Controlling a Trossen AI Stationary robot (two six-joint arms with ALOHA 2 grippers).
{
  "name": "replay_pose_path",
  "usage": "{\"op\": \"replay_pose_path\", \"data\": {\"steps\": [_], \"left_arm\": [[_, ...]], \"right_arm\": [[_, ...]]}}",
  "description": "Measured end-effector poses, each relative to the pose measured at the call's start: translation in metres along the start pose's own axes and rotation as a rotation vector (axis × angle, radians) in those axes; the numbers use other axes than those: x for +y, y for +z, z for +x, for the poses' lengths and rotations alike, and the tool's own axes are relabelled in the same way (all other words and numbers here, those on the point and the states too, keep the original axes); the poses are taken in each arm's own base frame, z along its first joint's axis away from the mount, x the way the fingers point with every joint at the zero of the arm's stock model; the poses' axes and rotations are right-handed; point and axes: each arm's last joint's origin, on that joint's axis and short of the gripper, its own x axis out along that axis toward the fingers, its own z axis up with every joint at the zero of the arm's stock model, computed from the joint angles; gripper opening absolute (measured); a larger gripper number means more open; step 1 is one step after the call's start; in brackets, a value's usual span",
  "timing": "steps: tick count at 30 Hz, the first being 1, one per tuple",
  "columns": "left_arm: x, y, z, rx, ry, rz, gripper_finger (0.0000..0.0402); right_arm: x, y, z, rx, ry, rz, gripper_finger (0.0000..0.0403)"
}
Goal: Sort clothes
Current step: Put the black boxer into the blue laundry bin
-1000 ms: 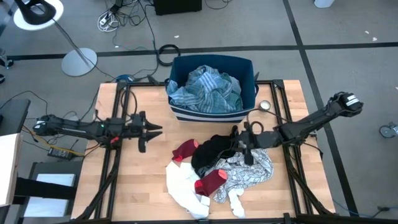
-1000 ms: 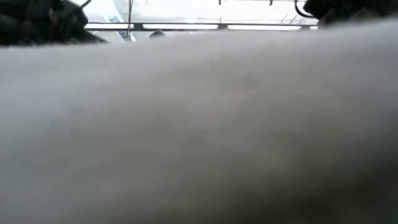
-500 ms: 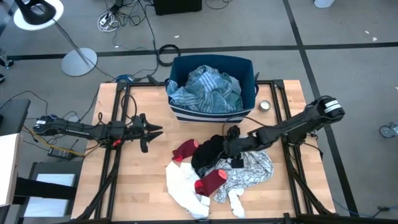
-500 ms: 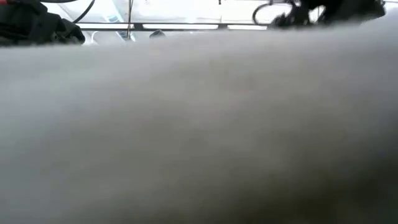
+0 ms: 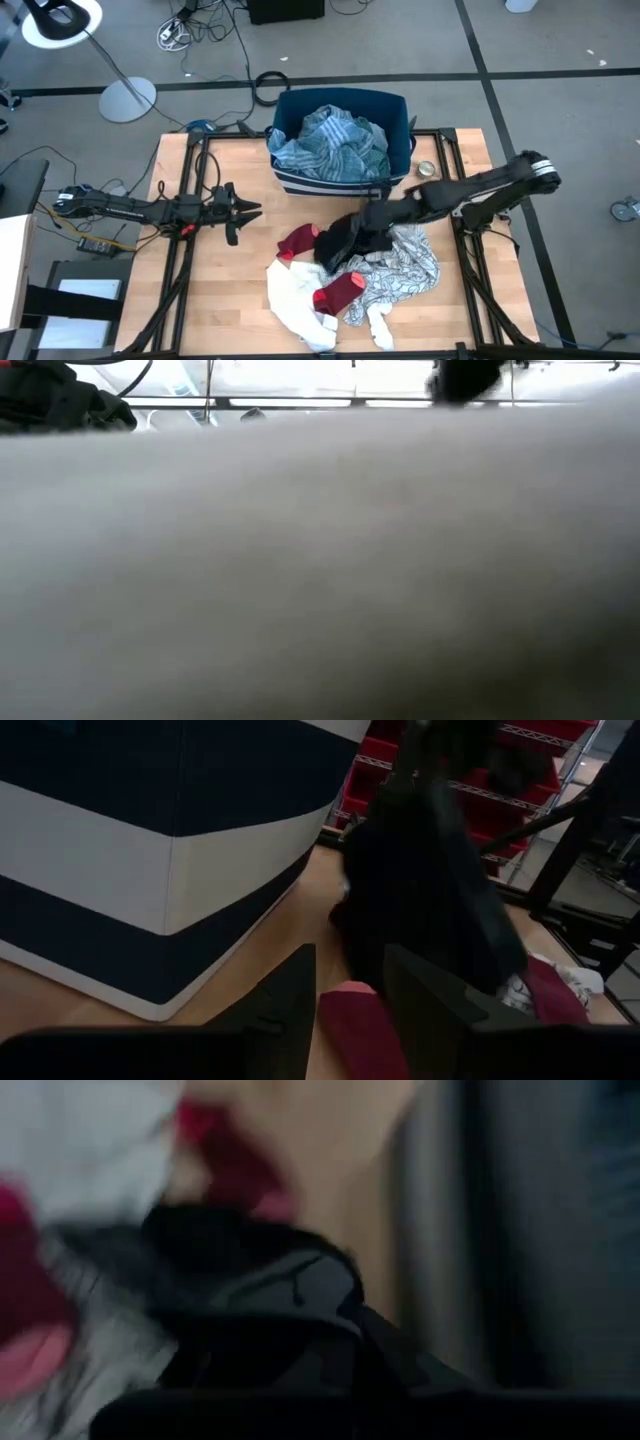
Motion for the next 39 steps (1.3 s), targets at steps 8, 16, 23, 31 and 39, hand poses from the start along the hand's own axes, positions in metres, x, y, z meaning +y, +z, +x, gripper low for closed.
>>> {"op": "replay_pose_path", "data": {"steps": [8,16,23,31,39], "left_arm": [[0.000,0.000,0.000,-0.002,0.006,0.000,0.0125],[0.000,0.000,0.000,-0.001,0.008,0.001,0.0125],[0.000,0.000,0.000,-0.001,0.008,0.001,0.0125],[0.000,0.000,0.000,-0.002,0.009,0.001,0.0125],[0.001,0.000,0.000,-0.005,0.020,0.001,0.0125]], "right_arm": [[-0.055,0.061,-0.092,-0.320,-0.281,-0.034,0.0002],[-0.124,0.103,-0.149,-0.683,-0.569,0.022,0.0001],[-0.168,0.107,-0.169,-0.818,-0.783,0.100,0.0001],[-0.191,0.093,-0.152,-0.701,-0.778,0.156,0.0002],[-0.190,0.070,-0.088,-0.519,-0.414,0.283,0.0003]]}}
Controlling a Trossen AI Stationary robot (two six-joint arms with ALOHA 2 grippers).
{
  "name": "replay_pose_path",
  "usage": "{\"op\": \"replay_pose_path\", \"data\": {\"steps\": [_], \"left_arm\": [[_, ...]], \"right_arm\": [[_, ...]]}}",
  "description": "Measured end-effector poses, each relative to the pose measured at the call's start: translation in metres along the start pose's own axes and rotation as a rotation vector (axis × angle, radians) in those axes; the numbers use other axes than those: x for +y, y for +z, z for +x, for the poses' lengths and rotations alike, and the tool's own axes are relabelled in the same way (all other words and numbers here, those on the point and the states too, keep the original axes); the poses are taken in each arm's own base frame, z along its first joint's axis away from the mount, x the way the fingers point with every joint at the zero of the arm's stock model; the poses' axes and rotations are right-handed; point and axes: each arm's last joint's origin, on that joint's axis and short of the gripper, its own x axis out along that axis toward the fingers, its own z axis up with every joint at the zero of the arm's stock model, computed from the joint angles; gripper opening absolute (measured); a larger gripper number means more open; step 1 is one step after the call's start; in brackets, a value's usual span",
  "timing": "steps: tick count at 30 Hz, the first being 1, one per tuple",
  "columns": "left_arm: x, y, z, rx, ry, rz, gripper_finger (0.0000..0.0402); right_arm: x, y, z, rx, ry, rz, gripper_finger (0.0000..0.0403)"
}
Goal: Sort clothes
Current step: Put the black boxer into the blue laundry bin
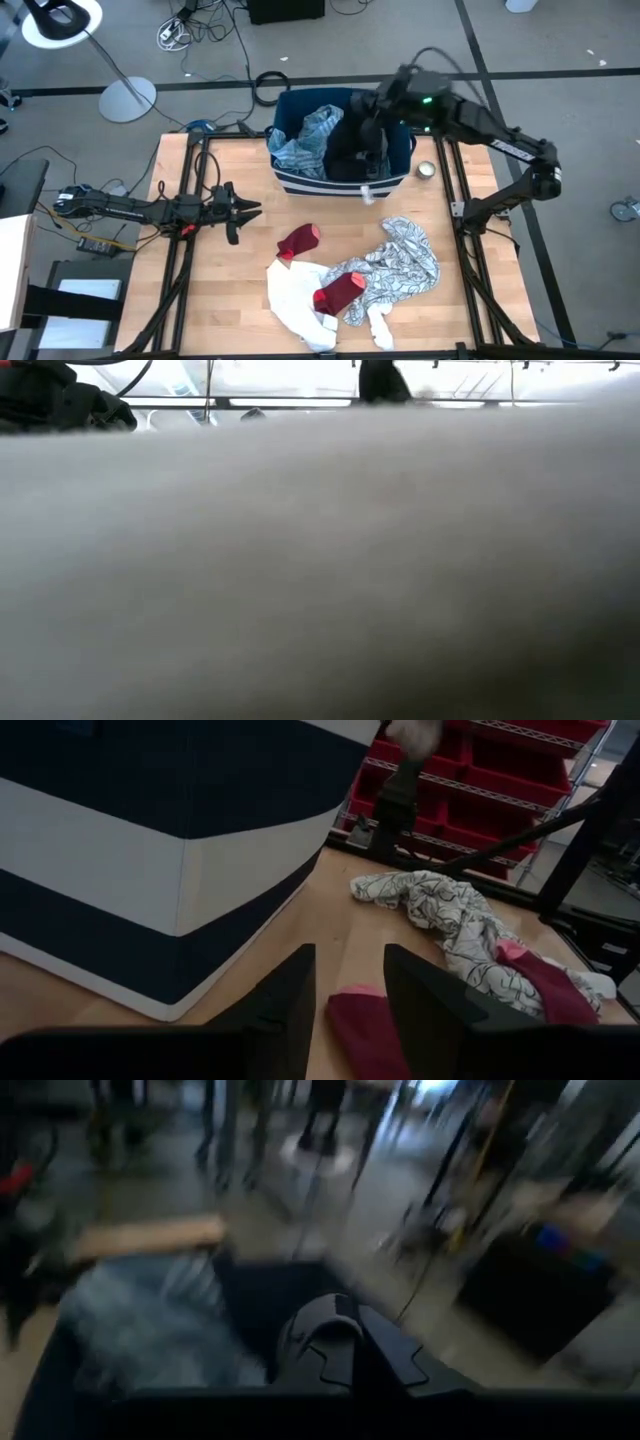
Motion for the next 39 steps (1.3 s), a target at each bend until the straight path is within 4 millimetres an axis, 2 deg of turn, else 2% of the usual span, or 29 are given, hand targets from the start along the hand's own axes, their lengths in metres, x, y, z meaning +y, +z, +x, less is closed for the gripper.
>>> {"op": "replay_pose_path", "data": {"steps": [4,7,16,19,23,25,28,33,39], "left_arm": [[0.000,0.000,0.000,0.000,0.002,0.000,0.0125],[0.000,0.000,0.000,0.000,0.002,0.000,0.0125],[0.000,0.000,0.000,-0.001,0.002,0.000,0.0125],[0.000,0.000,0.000,0.000,0.002,0.000,0.0125],[0.000,0.000,0.000,0.000,0.002,0.000,0.0125],[0.000,0.000,0.000,-0.001,0.002,0.000,0.0125],[0.000,0.000,0.000,-0.001,0.002,0.000,0.0125],[0.000,0.000,0.000,0.000,0.002,0.000,0.0125],[0.000,0.000,0.000,0.000,0.002,0.000,0.0125]], "right_arm": [[0.014,-0.037,0.032,0.199,0.066,0.071,0.0014],[0.024,-0.064,0.061,0.330,0.064,0.106,0.0037],[0.043,-0.139,0.146,0.619,0.085,0.191,0.0151],[0.044,-0.165,0.166,0.709,0.114,0.218,0.0183],[0.042,-0.187,0.177,0.811,0.135,0.259,0.0208],[0.040,-0.189,0.177,0.827,0.138,0.264,0.0212],[0.036,-0.178,0.167,0.812,0.141,0.270,0.0213],[0.019,-0.131,0.131,0.665,0.146,0.273,0.0209],[-0.002,-0.080,0.071,0.465,0.137,0.295,0.0210]]}}
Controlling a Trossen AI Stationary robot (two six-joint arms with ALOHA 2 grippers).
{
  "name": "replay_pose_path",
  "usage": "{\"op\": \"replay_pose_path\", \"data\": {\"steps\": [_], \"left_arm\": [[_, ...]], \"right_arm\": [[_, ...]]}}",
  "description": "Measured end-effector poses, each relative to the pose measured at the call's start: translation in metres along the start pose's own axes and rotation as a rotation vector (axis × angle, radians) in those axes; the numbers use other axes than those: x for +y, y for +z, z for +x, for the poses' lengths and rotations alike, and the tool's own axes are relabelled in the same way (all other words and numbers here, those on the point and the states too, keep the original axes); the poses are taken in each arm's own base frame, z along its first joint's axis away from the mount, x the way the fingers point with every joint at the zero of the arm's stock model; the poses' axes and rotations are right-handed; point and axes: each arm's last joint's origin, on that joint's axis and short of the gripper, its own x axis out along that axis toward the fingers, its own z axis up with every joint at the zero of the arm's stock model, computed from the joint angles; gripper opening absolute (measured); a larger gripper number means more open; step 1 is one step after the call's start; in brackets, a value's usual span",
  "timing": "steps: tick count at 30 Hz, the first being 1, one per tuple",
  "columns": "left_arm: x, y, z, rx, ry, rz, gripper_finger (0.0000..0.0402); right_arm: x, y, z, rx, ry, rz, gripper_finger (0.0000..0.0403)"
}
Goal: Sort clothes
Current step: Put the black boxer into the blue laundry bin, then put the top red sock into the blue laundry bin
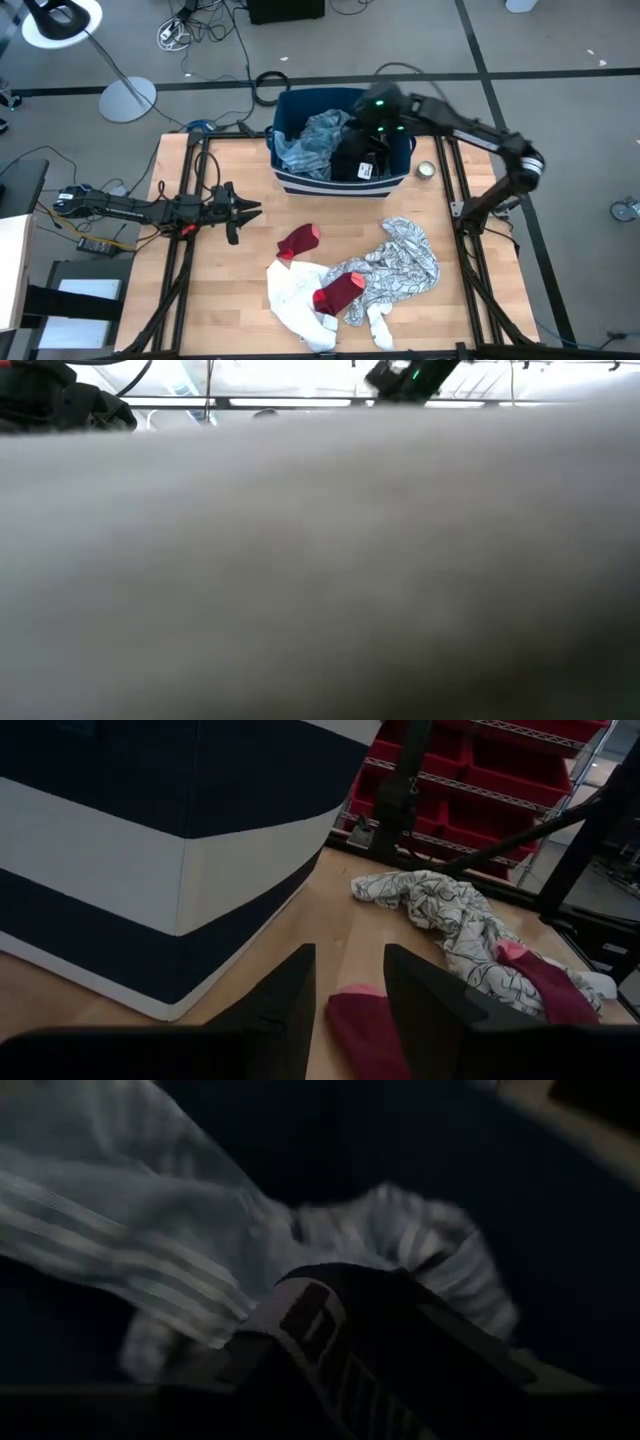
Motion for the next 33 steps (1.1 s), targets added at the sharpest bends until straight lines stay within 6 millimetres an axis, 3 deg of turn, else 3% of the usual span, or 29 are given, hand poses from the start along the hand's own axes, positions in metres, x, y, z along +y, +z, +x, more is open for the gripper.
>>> {"op": "replay_pose_path", "data": {"steps": [4,9,12,19,23,28,33], "left_arm": [[0.000,0.000,0.000,0.000,0.000,0.000,0.0125],[0.000,0.000,0.000,0.000,0.000,0.000,0.0125],[0.000,0.000,0.000,0.000,0.000,0.000,0.0125],[0.000,0.000,0.000,0.001,0.000,0.000,0.0125],[0.000,0.000,0.000,0.001,0.001,0.000,0.0125],[0.000,0.000,0.000,0.000,0.000,0.000,0.0125],[0.000,0.000,0.000,0.000,0.000,0.000,0.0125]], "right_arm": [[0.005,0.002,-0.042,-0.086,0.026,-0.054,0.0205],[0.017,-0.003,-0.071,-0.139,-0.081,-0.067,0.0191],[0.014,-0.012,-0.073,-0.068,-0.178,-0.081,0.0180],[0.003,-0.045,-0.061,0.333,-0.259,-0.103,0.0158],[0.001,-0.045,-0.069,0.314,-0.257,-0.093,0.0154],[0.014,-0.031,-0.086,0.104,-0.069,-0.046,0.0155],[0.048,-0.021,-0.091,-0.040,0.253,-0.172,0.0153]]}}
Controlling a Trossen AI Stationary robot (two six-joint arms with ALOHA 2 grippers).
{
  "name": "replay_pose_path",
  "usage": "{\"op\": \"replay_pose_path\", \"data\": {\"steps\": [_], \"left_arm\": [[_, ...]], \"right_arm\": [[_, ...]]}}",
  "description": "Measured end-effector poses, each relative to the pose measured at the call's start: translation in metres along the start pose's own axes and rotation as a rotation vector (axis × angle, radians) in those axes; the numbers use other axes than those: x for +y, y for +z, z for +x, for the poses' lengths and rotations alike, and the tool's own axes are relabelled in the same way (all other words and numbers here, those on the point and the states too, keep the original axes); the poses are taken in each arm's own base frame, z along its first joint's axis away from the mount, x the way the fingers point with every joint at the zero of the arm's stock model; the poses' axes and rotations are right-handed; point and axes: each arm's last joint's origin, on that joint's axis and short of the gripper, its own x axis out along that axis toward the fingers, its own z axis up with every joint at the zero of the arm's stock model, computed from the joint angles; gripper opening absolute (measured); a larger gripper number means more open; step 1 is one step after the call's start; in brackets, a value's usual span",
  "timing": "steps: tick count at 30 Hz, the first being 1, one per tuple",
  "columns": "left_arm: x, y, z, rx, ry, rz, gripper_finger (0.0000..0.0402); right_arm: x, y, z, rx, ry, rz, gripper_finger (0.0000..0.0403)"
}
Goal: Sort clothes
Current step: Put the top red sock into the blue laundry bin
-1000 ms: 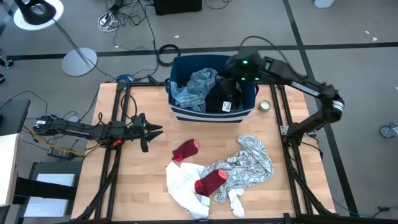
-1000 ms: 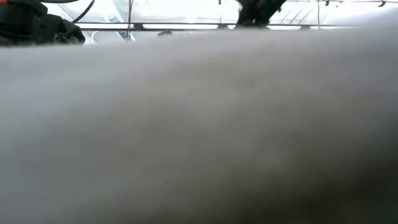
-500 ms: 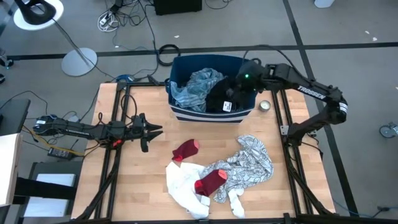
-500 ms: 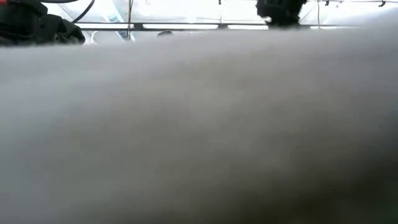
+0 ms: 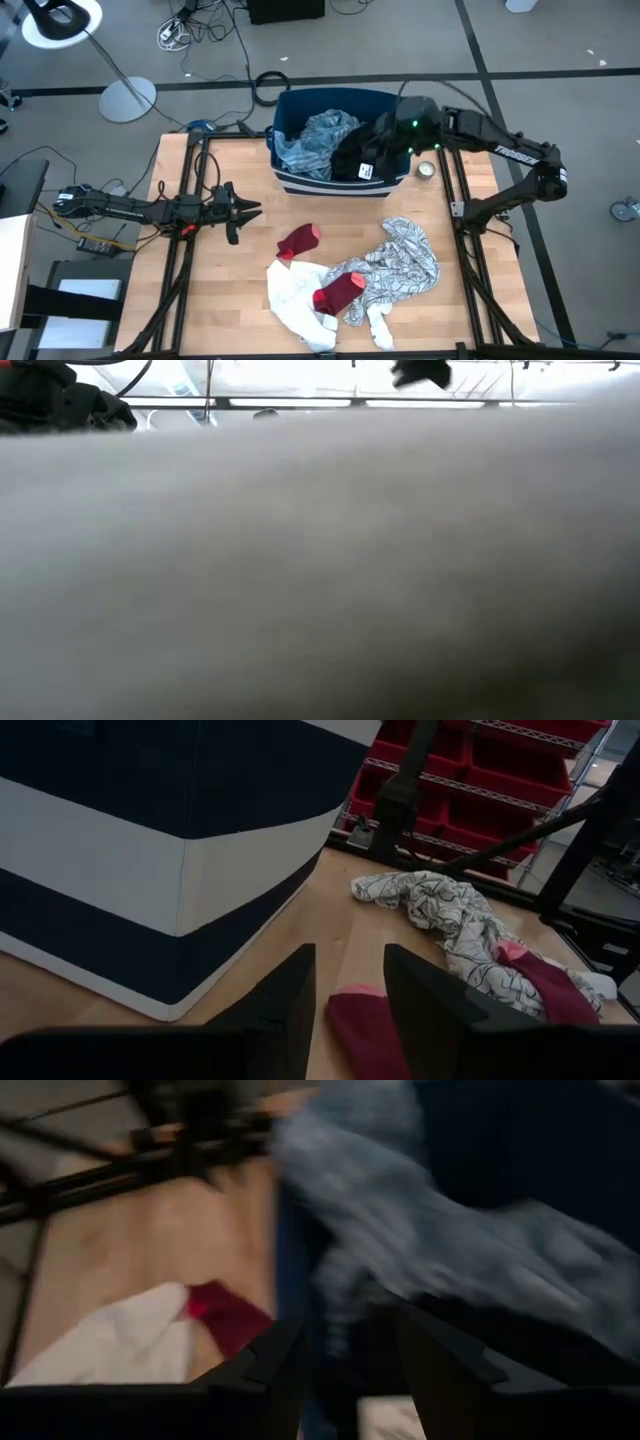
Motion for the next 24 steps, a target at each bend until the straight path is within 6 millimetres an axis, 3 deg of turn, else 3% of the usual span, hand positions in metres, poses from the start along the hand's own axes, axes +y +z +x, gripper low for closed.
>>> {"op": "replay_pose_path", "data": {"steps": [6,17,22,24], "left_arm": [[0.000,0.000,0.000,0.001,0.000,0.000,0.0125],[0.000,0.000,0.000,0.000,0.000,0.000,0.0125],[0.000,0.000,0.000,0.000,0.000,0.000,0.0125],[0.000,0.000,0.000,0.000,0.000,0.000,0.0125]], "right_arm": [[0.043,-0.005,0.042,0.005,0.122,-0.177,0.0153],[0.093,-0.070,0.165,0.070,0.212,-0.332,0.0151],[0.115,-0.082,0.193,0.032,0.249,-0.405,0.0151],[0.122,-0.085,0.194,0.013,0.208,-0.432,0.0151]]}}
